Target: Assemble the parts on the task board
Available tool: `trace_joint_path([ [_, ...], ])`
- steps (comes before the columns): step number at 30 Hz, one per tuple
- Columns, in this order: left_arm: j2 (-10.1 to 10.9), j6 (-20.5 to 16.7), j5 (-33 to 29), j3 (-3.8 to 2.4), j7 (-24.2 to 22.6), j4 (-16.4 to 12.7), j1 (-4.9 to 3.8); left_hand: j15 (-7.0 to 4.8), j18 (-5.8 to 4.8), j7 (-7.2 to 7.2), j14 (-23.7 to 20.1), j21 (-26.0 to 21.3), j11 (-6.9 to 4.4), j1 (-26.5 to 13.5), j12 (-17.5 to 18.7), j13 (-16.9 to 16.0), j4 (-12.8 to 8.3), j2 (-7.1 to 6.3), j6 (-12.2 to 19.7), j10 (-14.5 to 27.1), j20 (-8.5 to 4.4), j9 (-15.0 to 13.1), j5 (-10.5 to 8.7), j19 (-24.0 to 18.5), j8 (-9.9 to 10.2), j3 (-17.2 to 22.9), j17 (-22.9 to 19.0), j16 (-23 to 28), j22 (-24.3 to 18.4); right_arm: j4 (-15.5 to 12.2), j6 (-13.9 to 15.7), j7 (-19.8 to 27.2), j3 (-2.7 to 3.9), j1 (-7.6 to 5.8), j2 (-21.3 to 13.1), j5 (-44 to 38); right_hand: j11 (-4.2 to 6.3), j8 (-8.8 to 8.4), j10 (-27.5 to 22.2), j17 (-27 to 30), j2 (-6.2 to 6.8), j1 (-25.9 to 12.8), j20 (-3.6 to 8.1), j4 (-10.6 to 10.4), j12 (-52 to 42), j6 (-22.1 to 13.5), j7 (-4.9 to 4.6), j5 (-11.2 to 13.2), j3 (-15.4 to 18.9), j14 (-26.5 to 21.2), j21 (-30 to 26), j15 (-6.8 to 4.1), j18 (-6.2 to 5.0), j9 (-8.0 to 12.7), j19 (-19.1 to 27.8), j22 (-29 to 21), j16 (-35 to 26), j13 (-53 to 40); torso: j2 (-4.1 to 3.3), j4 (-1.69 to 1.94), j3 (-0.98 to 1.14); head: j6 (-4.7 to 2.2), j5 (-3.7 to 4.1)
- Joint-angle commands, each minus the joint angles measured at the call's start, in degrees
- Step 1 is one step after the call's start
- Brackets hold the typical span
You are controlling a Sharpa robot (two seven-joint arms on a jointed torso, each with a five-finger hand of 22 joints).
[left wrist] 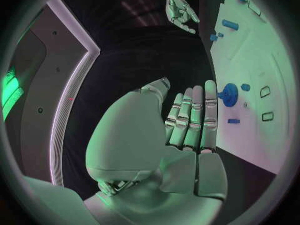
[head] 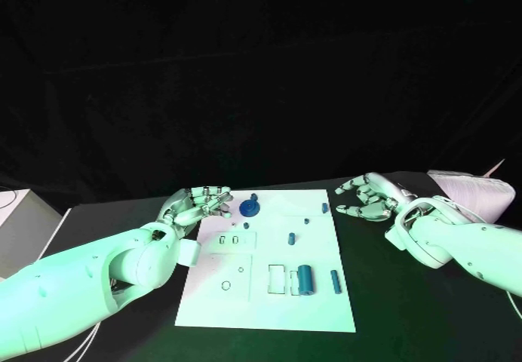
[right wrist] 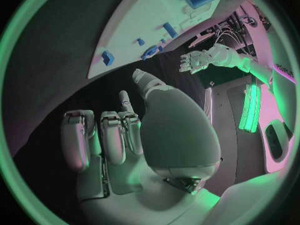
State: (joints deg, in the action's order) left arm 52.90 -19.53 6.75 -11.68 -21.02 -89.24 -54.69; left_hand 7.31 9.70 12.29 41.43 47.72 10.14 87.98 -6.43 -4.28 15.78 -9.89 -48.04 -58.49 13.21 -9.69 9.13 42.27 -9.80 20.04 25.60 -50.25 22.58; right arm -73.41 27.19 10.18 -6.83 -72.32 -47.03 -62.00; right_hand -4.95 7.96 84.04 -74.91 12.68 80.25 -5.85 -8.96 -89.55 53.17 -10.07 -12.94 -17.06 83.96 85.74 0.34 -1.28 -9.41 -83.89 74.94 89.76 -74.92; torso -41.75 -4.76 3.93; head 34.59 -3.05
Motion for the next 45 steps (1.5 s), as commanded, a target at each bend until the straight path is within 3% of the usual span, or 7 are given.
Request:
trace_joint_path([
  [1, -0.1, 1.3, 0.2, -0.04, -1.0, -0.1, 0.14, -0.01, 0.81, 1.13, 0.5, 0.3, 0.07, 0.2, 0.0, 0.1, 0.1, -0.4, -0.3, 0.0, -0.24, 0.0, -0.28, 0.0, -0.3, 0.3, -0.1, -0.3, 0.1, 1.1, -1.8, -3.9, 0.0, 0.68, 0.4, -3.9, -0.51, -0.35, 5.1, -15.1, 0.45, 0.2, -0.5, 0.0, 0.2, -0.6, -0.2, 0.2, 0.5, 6.0, -0.1, 0.58, 0.32, 0.1, -4.9, 13.2, 0.2, -14.4, 0.01, -0.12, 0.21, 0.03, 0.28],
  [2, -0.1, 1.3, 0.2, -0.04, -1.0, -0.1, 0.17, -0.01, 0.81, 1.14, 0.6, 0.4, 0.09, 0.2, 0.1, 0.2, 0.1, -0.43, -0.3, 0.2, -0.25, 0.0, -0.29, 0.0, -0.3, 0.4, -0.1, -0.4, 0.1, 1.5, -1.6, -4.5, 0.0, 0.9, 0.5, -4.1, -0.57, -0.42, 5.1, -15.1, 0.44, 0.3, -0.53, 0.0, 0.2, -0.8, -0.27, 0.2, 0.6, 6.0, 0.0, 0.64, 0.33, 0.2, -4.9, 13.2, 0.2, -14.5, 0.0, -0.09, 0.25, 0.05, 0.34],
  [5, -0.2, 1.4, 0.2, -0.04, -1.0, -0.1, 0.24, 0.02, 0.79, 1.16, 0.7, 0.6, 0.17, 0.2, 0.3, 0.3, 0.0, -0.49, -0.4, 0.7, -0.27, 0.0, -0.3, 0.0, -0.3, 0.5, -0.1, -0.6, 0.2, 2.4, -0.9, -5.7, 0.01, 1.38, 1.1, -4.4, -0.73, -0.56, 5.0, -15.1, 0.42, 0.4, -0.64, -0.1, 0.2, -1.2, -0.44, 0.3, 0.9, 6.0, -0.1, 0.78, 0.32, 0.3, -4.9, 13.2, 0.2, -14.4, -0.04, 0.03, -0.12, 0.29, 0.43],
  [8, -0.2, 1.4, 0.2, -0.04, -1.0, 0.0, 0.31, 0.03, 0.78, 1.14, 0.8, 0.7, 0.2, 0.2, 0.4, 0.4, 0.0, -0.5, -0.4, 1.0, -0.28, 0.0, -0.3, 0.0, -0.3, 0.5, -0.1, -0.8, 0.3, 3.6, -0.3, -6.4, 0.01, 1.71, 1.9, -4.6, -0.81, -0.63, 5.1, -15.1, 0.35, 0.5, -0.69, -0.1, 0.2, -1.4, -0.52, 0.2, 1.1, 6.0, 0.0, 0.85, 0.34, 0.3, -5.0, 13.2, 0.2, -14.5, -0.03, 0.13, -0.17, 0.36, 0.51],
  [12, -0.3, 1.5, 0.2, -0.04, -1.0, 0.0, 0.36, 0.03, 0.78, 1.13, 0.8, 0.9, 0.21, 0.2, 0.5, 0.4, 0.0, -0.5, -0.5, 1.2, -0.29, 0.0, -0.3, 0.1, -0.4, 0.6, -0.1, -0.9, 0.3, 5.4, -0.2, -7.1, 0.01, 1.94, 3.5, -4.7, -0.84, -0.67, 5.3, -15.1, 0.29, 0.6, -0.72, -0.1, 0.1, -1.5, -0.56, 0.2, 1.2, 6.0, 0.1, 0.88, 0.36, 0.3, -5.0, 13.2, 0.2, -14.6, -0.08, 0.17, -0.45, 0.5, 0.64],
  [22, -0.5, 1.5, 0.2, -0.04, -0.9, 0.0, 0.39, 0.02, 0.78, 1.12, 0.9, 0.9, 0.21, 0.2, 0.5, 0.4, 0.0, -0.5, -0.5, 1.2, -0.29, 0.0, -0.3, 0.1, -0.4, 0.6, -0.1, -1.0, 0.4, 8.8, -0.4, -7.5, 0.02, 2.25, 6.8, -4.2, -0.96, -0.44, 5.6, -15.1, -0.74, 0.5, -0.89, -0.6, -0.2, -1.3, -0.65, 0.2, 1.1, 6.0, 0.5, 1.03, 0.44, 0.3, -5.1, 13.4, 0.2, -14.8, -0.17, 0.33, -0.73, 0.71, 1.06],
  [45, -0.6, 1.4, 0.2, -0.05, -0.7, 0.1, 0.38, 0.01, 0.78, 1.13, 1.0, 1.1, 0.21, 0.2, 0.5, 0.4, 0.0, -0.48, -0.5, 1.3, -0.3, 0.0, -0.3, 0.1, -0.4, 0.6, -0.1, -1.2, 0.4, 11.4, -2.4, -6.9, 0.02, 2.27, 9.7, -4.2, -0.03, 1.18, 6.0, -15.1, -1.83, 0.8, -0.45, -0.8, -0.4, 1.1, 0.52, 0.4, -0.2, 6.0, 1.2, 0.22, 0.58, -0.1, -5.3, 13.7, 0.2, -15.1, -0.16, 0.31, -0.91, 1.41, 0.96],
])
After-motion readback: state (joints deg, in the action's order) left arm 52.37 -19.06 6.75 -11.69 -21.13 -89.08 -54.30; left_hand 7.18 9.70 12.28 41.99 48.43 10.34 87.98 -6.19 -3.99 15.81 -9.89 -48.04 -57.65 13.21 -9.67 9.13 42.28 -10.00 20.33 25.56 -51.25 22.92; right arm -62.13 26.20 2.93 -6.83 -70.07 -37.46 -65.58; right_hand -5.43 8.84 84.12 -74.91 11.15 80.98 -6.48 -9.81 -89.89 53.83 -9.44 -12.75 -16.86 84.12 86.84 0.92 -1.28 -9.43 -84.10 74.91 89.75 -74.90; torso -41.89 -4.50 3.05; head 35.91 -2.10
